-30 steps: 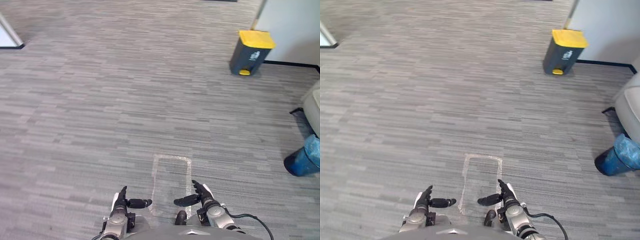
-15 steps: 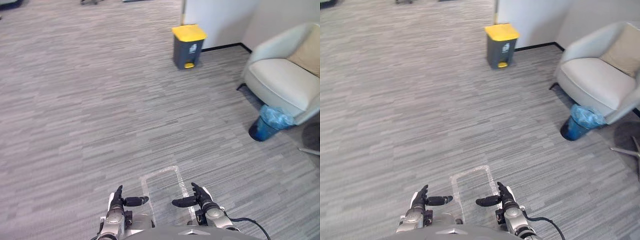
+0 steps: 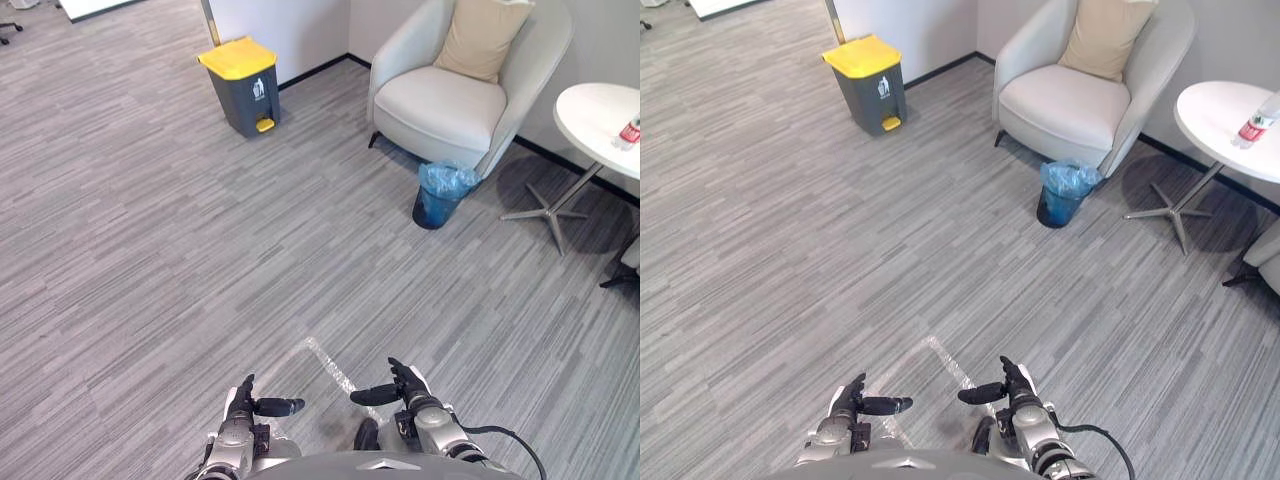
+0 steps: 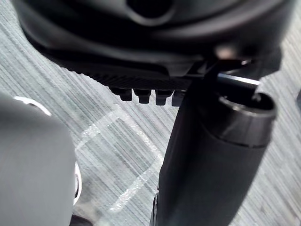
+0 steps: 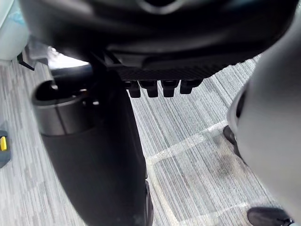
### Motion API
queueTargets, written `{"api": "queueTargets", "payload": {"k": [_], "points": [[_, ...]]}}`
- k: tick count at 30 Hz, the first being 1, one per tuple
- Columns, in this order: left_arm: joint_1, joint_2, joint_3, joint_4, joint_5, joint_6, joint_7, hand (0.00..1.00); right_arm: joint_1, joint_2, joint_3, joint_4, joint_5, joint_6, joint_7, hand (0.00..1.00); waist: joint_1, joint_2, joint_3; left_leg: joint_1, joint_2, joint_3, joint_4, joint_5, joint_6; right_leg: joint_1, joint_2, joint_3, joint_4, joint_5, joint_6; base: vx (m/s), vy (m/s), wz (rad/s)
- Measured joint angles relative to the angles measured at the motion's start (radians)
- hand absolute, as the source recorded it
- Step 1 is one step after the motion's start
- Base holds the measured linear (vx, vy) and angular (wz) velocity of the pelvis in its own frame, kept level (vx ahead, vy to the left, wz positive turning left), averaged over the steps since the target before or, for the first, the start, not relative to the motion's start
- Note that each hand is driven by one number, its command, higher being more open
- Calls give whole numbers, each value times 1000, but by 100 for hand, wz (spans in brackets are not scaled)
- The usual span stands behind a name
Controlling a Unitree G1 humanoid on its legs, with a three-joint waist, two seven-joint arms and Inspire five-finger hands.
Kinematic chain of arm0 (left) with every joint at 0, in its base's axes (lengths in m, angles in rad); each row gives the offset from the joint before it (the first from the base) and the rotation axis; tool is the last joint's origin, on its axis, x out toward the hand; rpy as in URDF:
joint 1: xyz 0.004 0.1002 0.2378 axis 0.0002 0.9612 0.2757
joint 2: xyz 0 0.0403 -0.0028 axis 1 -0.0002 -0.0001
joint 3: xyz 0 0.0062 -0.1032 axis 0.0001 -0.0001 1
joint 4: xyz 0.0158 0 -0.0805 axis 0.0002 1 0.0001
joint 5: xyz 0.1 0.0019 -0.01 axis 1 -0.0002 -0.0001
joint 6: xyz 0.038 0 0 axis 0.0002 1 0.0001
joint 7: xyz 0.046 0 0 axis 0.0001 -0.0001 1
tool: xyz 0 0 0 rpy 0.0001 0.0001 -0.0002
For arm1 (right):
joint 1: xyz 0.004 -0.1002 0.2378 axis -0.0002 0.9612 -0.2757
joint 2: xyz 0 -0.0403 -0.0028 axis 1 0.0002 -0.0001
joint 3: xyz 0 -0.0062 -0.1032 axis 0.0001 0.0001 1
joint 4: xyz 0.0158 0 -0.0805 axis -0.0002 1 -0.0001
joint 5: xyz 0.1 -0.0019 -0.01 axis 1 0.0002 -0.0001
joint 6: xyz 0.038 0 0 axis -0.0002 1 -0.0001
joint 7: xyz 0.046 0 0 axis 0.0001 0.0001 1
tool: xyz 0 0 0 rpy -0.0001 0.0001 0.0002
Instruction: Organize the slippers on the shoe rack
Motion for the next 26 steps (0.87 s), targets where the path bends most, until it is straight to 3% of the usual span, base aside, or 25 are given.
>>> {"api": "queueTargets", "payload": {"k": [1, 3, 5, 6, 7, 8, 9, 13, 16, 24, 26], "points": [[-2, -6, -1, -8, 0, 0, -2, 100, 0, -8, -18, 2, 1, 4, -1, 100, 6, 10, 2, -27, -17, -61, 9, -53, 3, 1, 7, 53, 0, 1, -2, 167, 135, -125], [-2, -2, -3, -8, 1, 0, -3, 100, -2, -10, -47, 3, 1, 8, -13, 100, 8, 0, 9, -63, -60, -125, -53, -102, -1, 6, -2, 124, 0, 5, 3, 134, 164, -121], [-4, -1, -3, -17, 0, -2, -2, 100, -2, -14, -81, 4, 2, 9, -24, 100, 8, -5, 12, -115, -131, -261, -170, -105, -1, 9, -22, 213, 4, 6, 19, 119, 189, -131], [-4, -1, -3, -21, 0, -5, -1, 100, -1, -19, -84, 5, 1, 10, -28, 100, 9, -7, 14, -128, -168, -353, -253, -93, -13, 5, -34, 260, 18, 0, 43, 162, 266, -147], [-2, -5, -6, -21, -1, -8, 1, 100, 4, -31, -86, 3, 1, 10, -32, 100, 9, 12, 16, -128, -184, -451, -364, -32, -49, -2, -30, 313, 49, -16, 71, 142, 238, -128], [0, -10, -9, -20, -4, -8, 2, 100, 5, -40, -86, 3, 1, 9, -32, 100, 11, 27, 14, -116, -181, -450, -373, 56, -65, -7, -25, 340, 72, -29, 86, 168, 255, -122], [-3, -11, -25, -9, -8, -6, 2, 100, 12, -44, -96, 3, 1, 10, -35, 100, 9, 17, 6, -90, -193, -415, -369, 66, -23, -7, -35, 380, 85, -39, 103, 184, 263, -90], [-1, 10, -25, 0, -9, 2, 0, 100, 34, -19, -153, 11, 3, 9, -34, 100, 7, -28, -19, -26, -222, -316, -426, 53, 7, 11, -75, 454, 39, -31, 128, 182, 219, -64], [1, 14, -25, 10, -9, 2, -1, 100, 45, -17, -179, 27, 13, 9, -35, 100, 3, -38, -28, 17, -230, -304, -462, 55, 10, 47, -85, 456, 0, -26, 135, 136, 84, -20], [18, 5, -29, 15, -18, 3, -3, 100, 53, -22, -214, 60, 49, 8, -37, 100, 3, -16, -58, 84, -204, -306, -532, 61, 9, 101, -55, 450, -48, -21, 131, 70, -75, -2], [25, 4, -31, 16, -28, 2, -4, 100, 54, -24, -214, 70, 63, 6, -37, 100, 3, -20, -63, 103, -197, -306, -555, 69, 4, 118, -48, 449, -65, -14, 122, 20, -90, -1]]}}
